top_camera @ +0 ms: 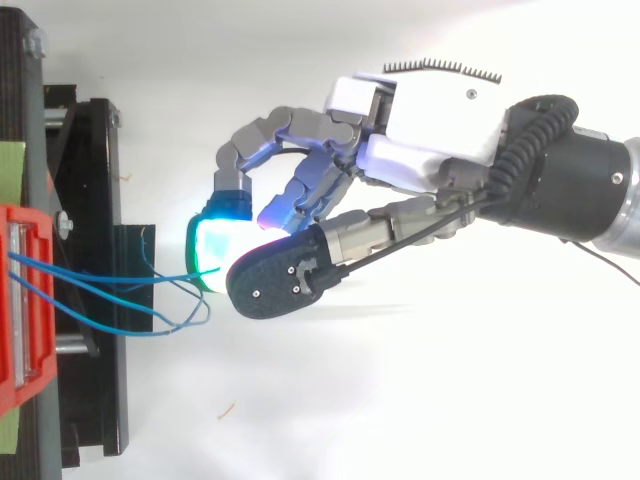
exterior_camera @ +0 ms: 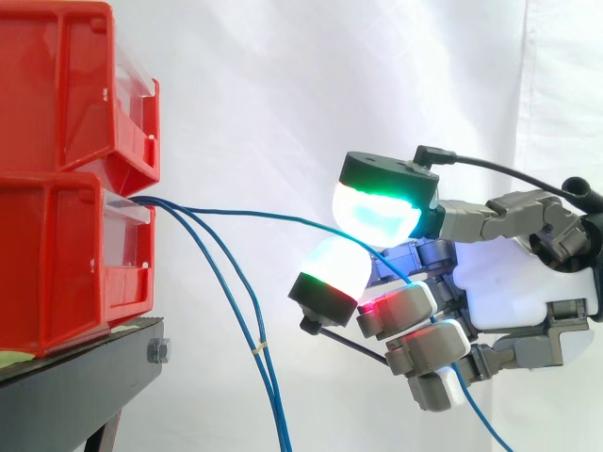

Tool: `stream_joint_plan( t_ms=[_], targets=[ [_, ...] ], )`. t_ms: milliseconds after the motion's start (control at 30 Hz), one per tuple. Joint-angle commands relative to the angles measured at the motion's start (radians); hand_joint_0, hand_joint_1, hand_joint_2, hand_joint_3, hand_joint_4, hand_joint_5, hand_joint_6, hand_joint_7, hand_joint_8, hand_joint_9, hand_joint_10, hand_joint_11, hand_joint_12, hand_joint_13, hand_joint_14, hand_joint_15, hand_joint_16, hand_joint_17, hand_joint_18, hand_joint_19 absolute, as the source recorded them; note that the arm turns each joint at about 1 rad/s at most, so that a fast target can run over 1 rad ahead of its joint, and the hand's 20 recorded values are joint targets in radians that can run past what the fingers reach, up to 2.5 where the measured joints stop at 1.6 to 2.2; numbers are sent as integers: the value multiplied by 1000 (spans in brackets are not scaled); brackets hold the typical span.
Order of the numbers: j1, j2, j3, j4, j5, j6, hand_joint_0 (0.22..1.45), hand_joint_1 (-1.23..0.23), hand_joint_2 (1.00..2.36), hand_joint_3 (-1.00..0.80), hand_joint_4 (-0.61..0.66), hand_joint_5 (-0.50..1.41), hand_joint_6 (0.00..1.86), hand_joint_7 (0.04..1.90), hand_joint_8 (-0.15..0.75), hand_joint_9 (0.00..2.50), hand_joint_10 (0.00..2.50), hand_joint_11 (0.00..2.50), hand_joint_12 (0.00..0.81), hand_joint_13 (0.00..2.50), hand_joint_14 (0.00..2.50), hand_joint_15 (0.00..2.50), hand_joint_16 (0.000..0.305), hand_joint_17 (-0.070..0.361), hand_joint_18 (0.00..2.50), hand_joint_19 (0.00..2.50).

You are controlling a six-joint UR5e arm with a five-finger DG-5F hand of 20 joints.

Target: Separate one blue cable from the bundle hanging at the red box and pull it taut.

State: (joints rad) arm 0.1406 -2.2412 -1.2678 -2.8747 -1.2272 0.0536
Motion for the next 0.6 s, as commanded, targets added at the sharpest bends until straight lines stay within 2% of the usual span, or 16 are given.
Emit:
stream_joint_plan(
  t_ms=[0, 267, 300, 400, 567],
  targets=[
    [1, 0, 1, 0, 0, 0, 642, -731, 1014, -268, 89, -227, 880, 1060, 262, 1071, 28, 1551, 322, 1210, 21, 1380, 47, 105, 981, 985],
    [1, 0, -1, 0, -2, -1, 676, -777, 1014, -265, 90, -230, 898, 1042, 254, 1060, 23, 1552, 319, 1204, 21, 1388, 47, 106, 984, 976],
    [1, 0, -1, 0, -2, -1, 648, -780, 1010, -341, 97, -231, 898, 1031, 252, 1057, 16, 1550, 322, 1194, 20, 1390, 47, 105, 972, 987],
    [1, 0, 1, 0, -2, -1, 581, -727, 1000, -500, 109, -232, 886, 1003, 260, 1044, 34, 1531, 331, 1190, 20, 1389, 47, 106, 957, 986],
    [1, 0, 1, 0, 0, -18, 549, -639, 1000, -500, 124, -231, 876, 987, 272, 1039, 70, 1493, 337, 1192, 19, 1367, 48, 109, 961, 979]
  ],
)
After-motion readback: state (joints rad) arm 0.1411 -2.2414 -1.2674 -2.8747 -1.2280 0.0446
